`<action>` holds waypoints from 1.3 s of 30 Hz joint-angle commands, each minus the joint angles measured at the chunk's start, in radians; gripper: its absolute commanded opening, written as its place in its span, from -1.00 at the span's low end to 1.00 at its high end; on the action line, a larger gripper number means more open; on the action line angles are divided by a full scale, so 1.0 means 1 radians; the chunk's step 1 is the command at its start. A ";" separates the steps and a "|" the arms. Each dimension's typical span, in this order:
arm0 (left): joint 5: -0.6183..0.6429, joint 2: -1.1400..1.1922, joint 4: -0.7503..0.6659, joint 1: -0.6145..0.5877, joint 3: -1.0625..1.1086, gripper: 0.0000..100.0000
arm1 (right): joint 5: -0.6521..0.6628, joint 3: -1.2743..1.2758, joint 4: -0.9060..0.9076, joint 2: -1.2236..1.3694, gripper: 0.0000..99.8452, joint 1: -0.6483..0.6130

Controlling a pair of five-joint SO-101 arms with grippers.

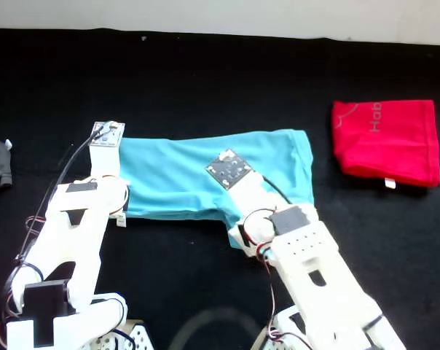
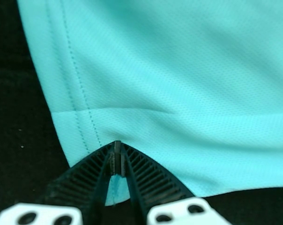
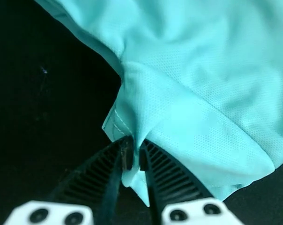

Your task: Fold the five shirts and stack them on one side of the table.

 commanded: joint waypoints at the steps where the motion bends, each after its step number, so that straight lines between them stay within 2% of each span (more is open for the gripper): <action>1: -0.002 -0.008 -0.020 -0.010 0.001 -0.98 | 0.003 -0.018 0.027 0.010 -0.67 0.004; 5: -0.002 -0.008 -0.020 -0.010 0.001 -0.98 | 0.003 -0.107 0.124 -0.061 -0.65 0.015; 9: -0.002 -0.008 -0.020 -0.010 0.001 -0.98 | 0.003 -0.156 0.209 -0.157 -0.65 0.088; 12: -0.002 -0.008 -0.020 -0.010 0.001 -0.98 | 0.006 -0.074 0.225 -0.183 -0.80 0.162; 14: -0.002 -0.008 -0.020 -0.010 0.001 -0.98 | 0.043 0.013 0.194 -0.179 -0.99 0.185; 18: -0.002 -0.008 -0.020 -0.010 0.001 -0.98 | 0.080 0.189 0.035 -0.180 -0.91 0.189; 23: -0.002 -0.008 -0.021 -0.010 0.001 -0.98 | 0.086 0.311 -0.147 -0.179 -0.90 0.191; 26: -0.002 -0.008 -0.021 -0.010 0.001 -0.98 | 0.103 0.343 -0.156 -0.179 -0.90 0.222; 34: -0.002 -0.008 -0.021 -0.010 0.001 -0.98 | 0.339 0.387 -0.151 -0.188 -0.90 0.470; 39: -0.002 -0.008 -0.021 -0.010 0.002 -0.98 | 0.353 0.328 -0.142 -0.191 -0.90 0.541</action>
